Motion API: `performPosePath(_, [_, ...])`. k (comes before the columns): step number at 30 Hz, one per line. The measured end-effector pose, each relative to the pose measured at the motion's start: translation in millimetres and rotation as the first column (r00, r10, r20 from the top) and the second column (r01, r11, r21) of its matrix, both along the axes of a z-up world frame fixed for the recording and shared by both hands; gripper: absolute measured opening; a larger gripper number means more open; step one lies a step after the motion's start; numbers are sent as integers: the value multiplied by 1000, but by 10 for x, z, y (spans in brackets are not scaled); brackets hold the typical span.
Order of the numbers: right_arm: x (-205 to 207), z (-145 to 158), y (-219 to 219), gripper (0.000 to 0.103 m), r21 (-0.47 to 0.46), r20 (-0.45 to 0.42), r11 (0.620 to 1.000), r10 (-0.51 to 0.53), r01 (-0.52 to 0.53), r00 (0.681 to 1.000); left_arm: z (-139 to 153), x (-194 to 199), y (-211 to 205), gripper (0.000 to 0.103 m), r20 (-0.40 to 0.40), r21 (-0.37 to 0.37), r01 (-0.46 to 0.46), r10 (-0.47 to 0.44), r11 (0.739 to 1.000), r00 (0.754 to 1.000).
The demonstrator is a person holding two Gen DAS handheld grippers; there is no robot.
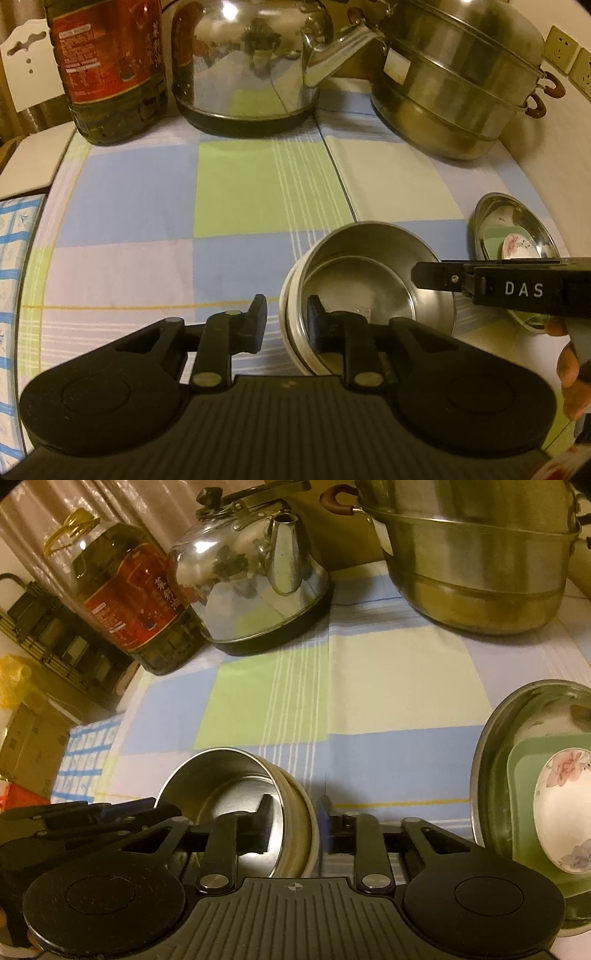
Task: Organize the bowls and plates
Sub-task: 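Lift the bowl stack with the left gripper and carry it over the steel dish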
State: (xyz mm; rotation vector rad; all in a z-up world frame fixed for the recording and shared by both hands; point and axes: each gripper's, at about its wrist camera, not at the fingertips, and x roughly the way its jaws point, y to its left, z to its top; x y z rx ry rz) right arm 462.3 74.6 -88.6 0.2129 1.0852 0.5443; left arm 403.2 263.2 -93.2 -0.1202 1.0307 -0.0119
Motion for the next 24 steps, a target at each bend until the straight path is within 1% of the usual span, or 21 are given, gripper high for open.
performPosePath(3, [22, -57, 17, 30, -5, -37, 1000, -8, 8, 999, -58, 27, -21, 20, -22, -3, 2, -2, 1000, 1000])
performPosePath(5, [29, -86, 31, 30, -7, -45, 1000, -8, 8, 999, -88, 42, -26, 20, -33, -20, 3, -4, 1000, 999])
performPosePath(10, [81, -166, 61, 30, -11, -84, 1000, -19, 18, 996, -123, 72, -18, 19, -43, -31, 3, -4, 1000, 999])
performPosePath(14, [114, -204, 62, 29, -10, -101, 1000, -21, 20, 995, -140, 82, 8, 18, -49, -42, -1, -1, 999, 999])
performPosePath(17, [129, -206, 71, 25, -26, -105, 1000, -18, 16, 994, -144, 89, 3, 18, -48, -38, 2, -4, 999, 999])
performPosePath(24, [110, -180, 99, 23, -61, -122, 998, 14, -22, 992, -135, 57, -23, 18, -57, -24, 6, -8, 1000, 998])
